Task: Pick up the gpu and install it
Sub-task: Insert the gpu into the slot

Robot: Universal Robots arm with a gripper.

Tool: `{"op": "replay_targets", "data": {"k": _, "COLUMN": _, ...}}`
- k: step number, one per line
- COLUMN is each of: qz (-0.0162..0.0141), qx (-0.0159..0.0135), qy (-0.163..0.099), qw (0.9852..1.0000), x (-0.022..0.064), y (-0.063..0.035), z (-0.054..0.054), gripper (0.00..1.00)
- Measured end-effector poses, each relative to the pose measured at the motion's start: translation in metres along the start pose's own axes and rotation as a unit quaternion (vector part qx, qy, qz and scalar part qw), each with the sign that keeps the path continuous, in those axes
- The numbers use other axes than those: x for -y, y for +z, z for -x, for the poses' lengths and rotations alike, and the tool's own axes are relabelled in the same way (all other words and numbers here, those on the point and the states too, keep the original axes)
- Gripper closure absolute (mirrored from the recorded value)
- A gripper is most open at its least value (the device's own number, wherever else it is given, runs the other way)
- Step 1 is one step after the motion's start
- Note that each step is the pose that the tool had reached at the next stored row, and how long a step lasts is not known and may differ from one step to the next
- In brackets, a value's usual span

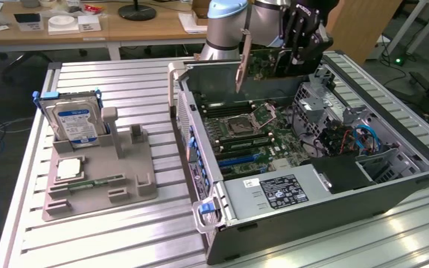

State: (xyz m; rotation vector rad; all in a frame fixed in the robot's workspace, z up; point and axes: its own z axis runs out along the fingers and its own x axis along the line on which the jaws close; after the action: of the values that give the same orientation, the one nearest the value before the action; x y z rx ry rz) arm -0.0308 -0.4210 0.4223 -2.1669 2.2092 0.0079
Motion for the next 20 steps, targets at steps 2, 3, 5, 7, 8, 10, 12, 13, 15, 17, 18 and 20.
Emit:
{"op": "replay_targets", "data": {"k": 2, "qz": 0.0000, "qx": 0.0000, "qy": 0.000, "qw": 1.0000, "x": 0.0000, "y": 0.0010, "z": 0.000, "gripper": 0.72}}
{"op": "replay_targets", "data": {"k": 3, "qz": 0.0000, "qx": 0.0000, "qy": 0.000, "qw": 1.0000, "x": -0.0001, "y": 0.0015, "z": 0.000, "gripper": 0.72}}
{"op": "replay_targets", "data": {"k": 5, "qz": 0.0000, "qx": 0.0000, "qy": 0.000, "qw": 1.0000, "x": -0.0001, "y": 0.0024, "z": 0.000, "gripper": 0.72}}
{"op": "replay_targets", "data": {"k": 7, "qz": 0.0000, "qx": 0.0000, "qy": 0.000, "qw": 1.0000, "x": -0.0001, "y": 0.0032, "z": 0.000, "gripper": 0.72}}
{"op": "replay_targets", "data": {"k": 8, "qz": 0.0000, "qx": 0.0000, "qy": 0.000, "qw": 1.0000, "x": -0.0002, "y": 0.0037, "z": 0.000, "gripper": 0.72}}
{"op": "replay_targets", "data": {"k": 10, "qz": 0.0000, "qx": 0.0000, "qy": 0.000, "qw": 1.0000, "x": -0.0005, "y": 0.0051, "z": 0.000, "gripper": 0.72}}
{"op": "replay_targets", "data": {"k": 12, "qz": 0.0000, "qx": 0.0000, "qy": 0.000, "qw": 1.0000, "x": -0.0012, "y": 0.0072, "z": 0.000, "gripper": 0.72}}
{"op": "replay_targets", "data": {"k": 13, "qz": 0.0000, "qx": 0.0000, "qy": 0.000, "qw": 1.0000, "x": -0.0013, "y": 0.0082, "z": 0.000, "gripper": 0.72}}
{"op": "replay_targets", "data": {"k": 15, "qz": 0.0000, "qx": 0.0000, "qy": 0.000, "qw": 1.0000, "x": -0.0014, "y": 0.0100, "z": 0.000, "gripper": 0.72}}
{"op": "replay_targets", "data": {"k": 17, "qz": 0.0000, "qx": 0.0000, "qy": 0.000, "qw": 1.0000, "x": -0.0016, "y": 0.0114, "z": 0.000, "gripper": 0.72}}
{"op": "replay_targets", "data": {"k": 18, "qz": 0.0000, "qx": 0.0000, "qy": 0.000, "qw": 1.0000, "x": -0.0016, "y": 0.0121, "z": 0.000, "gripper": 0.72}}
{"op": "replay_targets", "data": {"k": 20, "qz": 0.0000, "qx": 0.0000, "qy": 0.000, "qw": 1.0000, "x": -0.0016, "y": 0.0132, "z": -0.001, "gripper": 0.72}}
